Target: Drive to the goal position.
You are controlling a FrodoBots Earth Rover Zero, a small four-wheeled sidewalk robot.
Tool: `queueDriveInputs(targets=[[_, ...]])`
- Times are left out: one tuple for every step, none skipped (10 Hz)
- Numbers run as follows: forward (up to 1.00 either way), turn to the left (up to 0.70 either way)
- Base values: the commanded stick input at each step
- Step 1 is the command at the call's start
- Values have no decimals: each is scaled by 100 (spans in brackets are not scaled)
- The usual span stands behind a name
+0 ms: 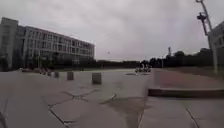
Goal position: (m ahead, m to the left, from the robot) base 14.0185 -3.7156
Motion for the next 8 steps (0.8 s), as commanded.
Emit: queueDriveInputs(targets=[[100,0],[100,0],[100,0],[100,0],[100,-15],[100,-28],[100,-28],[100,-28]])
